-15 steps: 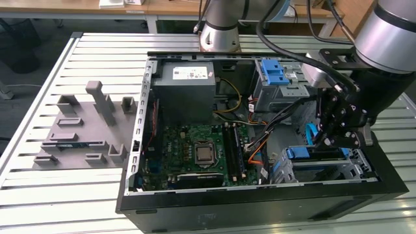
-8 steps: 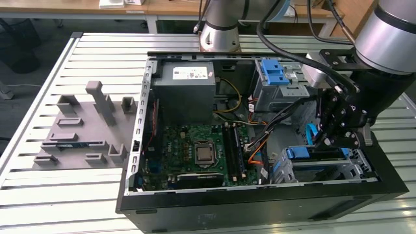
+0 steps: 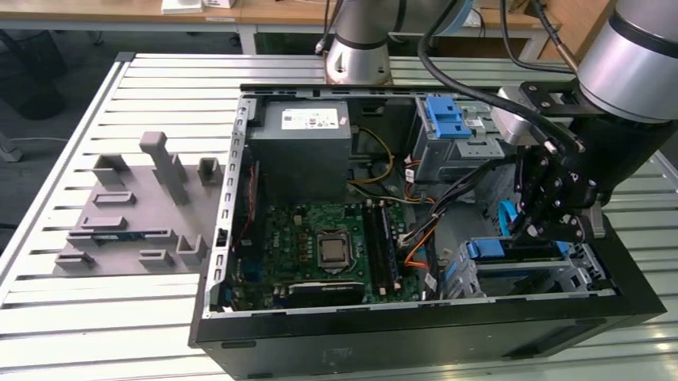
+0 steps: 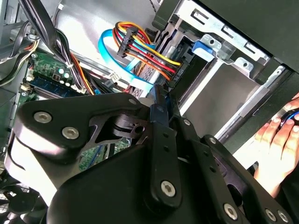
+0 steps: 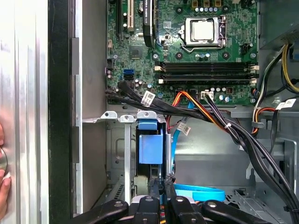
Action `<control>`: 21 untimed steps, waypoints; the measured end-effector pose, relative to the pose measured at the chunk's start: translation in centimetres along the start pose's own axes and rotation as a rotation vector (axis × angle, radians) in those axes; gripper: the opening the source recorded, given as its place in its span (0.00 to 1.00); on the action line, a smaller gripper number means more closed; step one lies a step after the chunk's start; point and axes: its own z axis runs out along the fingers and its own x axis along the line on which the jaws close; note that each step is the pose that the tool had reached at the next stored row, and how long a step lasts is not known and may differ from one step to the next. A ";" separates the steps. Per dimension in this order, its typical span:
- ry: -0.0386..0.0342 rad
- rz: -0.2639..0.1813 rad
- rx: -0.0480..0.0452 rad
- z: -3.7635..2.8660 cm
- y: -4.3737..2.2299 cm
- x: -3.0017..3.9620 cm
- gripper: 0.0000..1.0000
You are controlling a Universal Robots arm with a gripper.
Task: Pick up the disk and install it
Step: 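Insert the second disk wire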
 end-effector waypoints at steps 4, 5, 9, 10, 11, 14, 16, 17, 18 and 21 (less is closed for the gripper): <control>-0.0002 0.000 0.0000 0.06 0.00 0.00 0.16; -0.0003 0.000 0.0000 0.08 0.00 0.01 0.16; -0.0010 0.000 0.0001 0.14 -0.01 0.06 0.16; -0.0013 0.000 0.0001 0.17 -0.02 0.07 0.16; -0.0009 0.000 0.0001 0.15 -0.04 0.08 0.16; -0.0003 0.000 0.0000 0.12 -0.06 0.08 0.16; 0.0000 0.000 0.0000 0.14 -0.08 0.08 0.16; -0.0003 0.000 0.0000 0.17 -0.10 0.09 0.16; -0.0003 0.000 0.0000 0.21 -0.12 0.09 0.16; -0.0002 0.000 -0.0001 0.34 -0.17 0.11 0.16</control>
